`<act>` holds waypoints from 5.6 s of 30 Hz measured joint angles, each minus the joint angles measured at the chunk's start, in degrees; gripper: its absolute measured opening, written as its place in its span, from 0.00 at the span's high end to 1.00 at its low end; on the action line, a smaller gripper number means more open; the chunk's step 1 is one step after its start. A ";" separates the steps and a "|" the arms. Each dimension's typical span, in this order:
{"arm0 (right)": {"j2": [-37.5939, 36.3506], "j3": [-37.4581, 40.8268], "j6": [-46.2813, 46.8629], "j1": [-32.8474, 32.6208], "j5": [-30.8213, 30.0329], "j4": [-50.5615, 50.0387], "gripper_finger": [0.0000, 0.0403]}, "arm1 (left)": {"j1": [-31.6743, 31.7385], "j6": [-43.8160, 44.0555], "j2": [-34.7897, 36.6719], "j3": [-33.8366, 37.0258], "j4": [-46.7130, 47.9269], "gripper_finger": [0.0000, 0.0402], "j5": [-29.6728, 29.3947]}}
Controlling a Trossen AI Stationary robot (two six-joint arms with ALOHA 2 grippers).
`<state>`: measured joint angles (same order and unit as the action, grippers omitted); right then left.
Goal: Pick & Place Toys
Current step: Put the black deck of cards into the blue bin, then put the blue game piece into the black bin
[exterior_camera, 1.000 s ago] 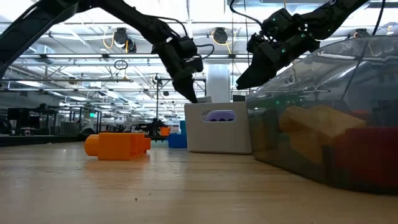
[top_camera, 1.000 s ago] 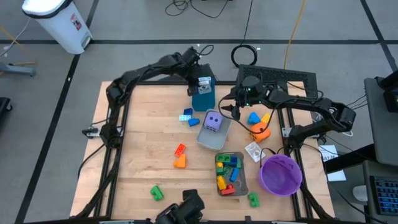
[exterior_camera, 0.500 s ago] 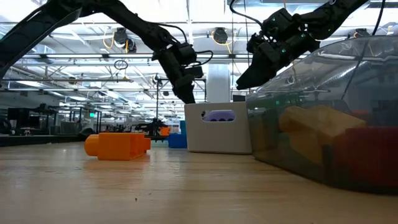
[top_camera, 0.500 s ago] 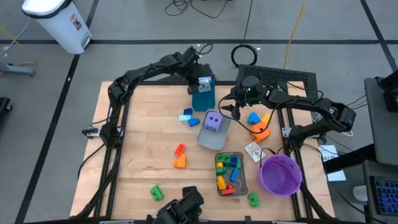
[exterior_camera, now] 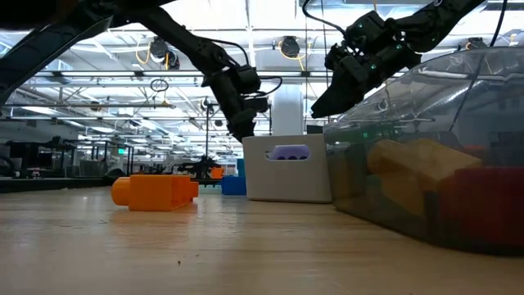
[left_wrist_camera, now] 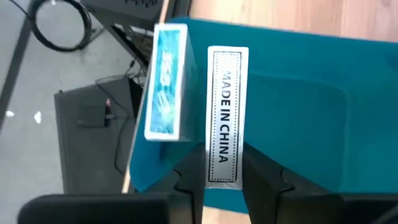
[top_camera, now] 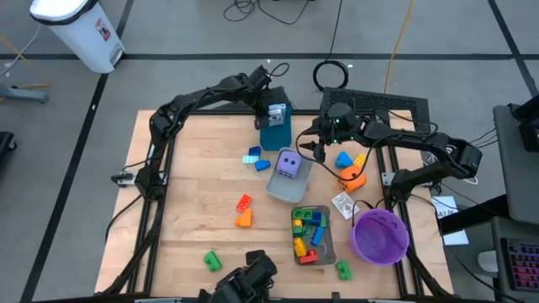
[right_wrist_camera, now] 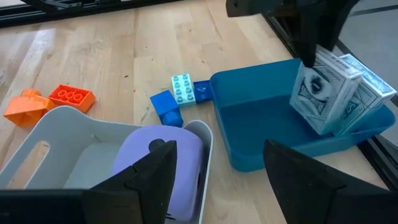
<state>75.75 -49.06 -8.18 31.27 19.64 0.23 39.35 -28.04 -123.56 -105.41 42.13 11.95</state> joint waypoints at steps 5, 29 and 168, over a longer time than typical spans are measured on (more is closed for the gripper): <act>0.00 0.00 -0.07 0.00 0.00 0.00 0.43 | 0.00 0.31 -0.05 0.00 0.20 0.68 -0.38; 0.02 0.00 -0.18 0.00 0.00 0.00 0.45 | -0.97 2.34 -0.03 0.00 -2.06 0.62 -15.53; 0.02 12.07 1.70 -39.45 -21.35 27.80 0.44 | -24.39 84.57 30.24 58.90 -33.55 0.61 -14.94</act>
<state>75.77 -36.99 -6.48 -8.19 -1.72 28.03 14.97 56.53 -93.32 -46.50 8.58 -2.99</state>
